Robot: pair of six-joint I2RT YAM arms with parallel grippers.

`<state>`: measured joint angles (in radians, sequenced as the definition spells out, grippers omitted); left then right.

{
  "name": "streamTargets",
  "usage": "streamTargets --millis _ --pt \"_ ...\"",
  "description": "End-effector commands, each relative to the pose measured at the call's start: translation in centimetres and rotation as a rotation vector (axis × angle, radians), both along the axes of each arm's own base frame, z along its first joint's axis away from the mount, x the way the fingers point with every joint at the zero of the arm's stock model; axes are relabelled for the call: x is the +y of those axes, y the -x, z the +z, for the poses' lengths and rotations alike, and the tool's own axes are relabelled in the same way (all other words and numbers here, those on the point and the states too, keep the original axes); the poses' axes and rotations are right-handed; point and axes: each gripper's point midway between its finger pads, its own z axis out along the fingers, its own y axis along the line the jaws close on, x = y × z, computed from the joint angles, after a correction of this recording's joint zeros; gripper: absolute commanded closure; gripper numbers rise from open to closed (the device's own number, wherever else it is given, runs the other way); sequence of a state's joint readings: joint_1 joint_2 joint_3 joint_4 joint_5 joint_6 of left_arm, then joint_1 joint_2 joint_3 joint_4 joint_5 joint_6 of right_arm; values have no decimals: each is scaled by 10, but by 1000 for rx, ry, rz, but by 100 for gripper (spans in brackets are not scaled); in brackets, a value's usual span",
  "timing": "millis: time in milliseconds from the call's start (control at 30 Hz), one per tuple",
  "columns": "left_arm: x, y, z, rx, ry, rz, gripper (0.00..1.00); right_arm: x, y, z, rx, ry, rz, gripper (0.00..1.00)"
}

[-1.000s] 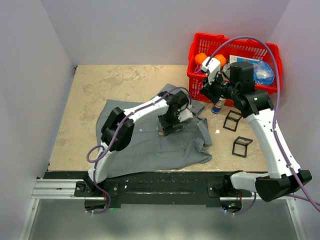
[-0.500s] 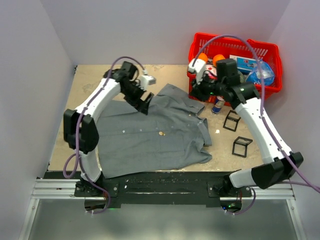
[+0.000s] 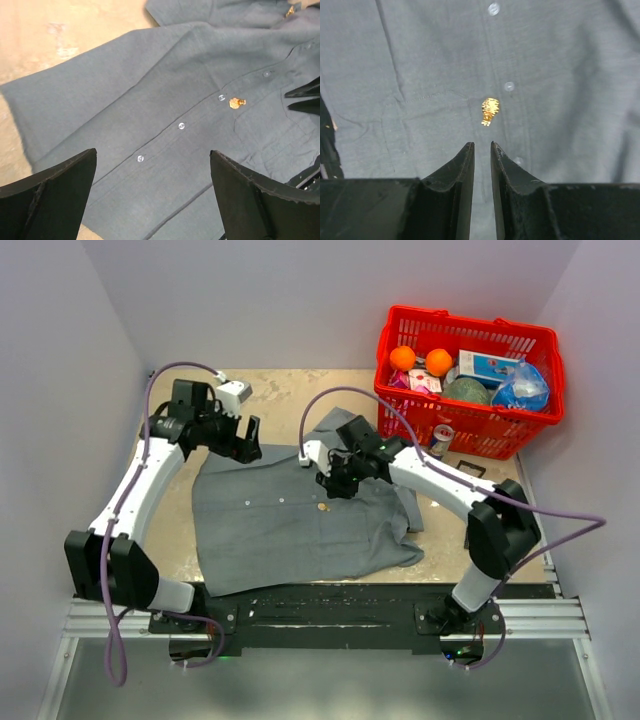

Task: Remove the brooch from the garment
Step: Close the brooch over the clothes.

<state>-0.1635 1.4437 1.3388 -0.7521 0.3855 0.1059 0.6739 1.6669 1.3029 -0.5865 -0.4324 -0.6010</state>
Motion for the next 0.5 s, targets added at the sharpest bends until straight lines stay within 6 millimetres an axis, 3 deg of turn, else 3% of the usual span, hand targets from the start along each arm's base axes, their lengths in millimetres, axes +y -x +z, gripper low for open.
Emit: streamTargets --millis 0,233,467 --pt "16 -1 10 -52 40 77 1 18 -3 -14 -102 25 71 77" --pt "28 2 19 -72 67 115 1 21 -24 -48 -114 79 -44 79" --pt "27 7 16 -57 82 114 1 29 -20 -74 -86 125 -14 77"
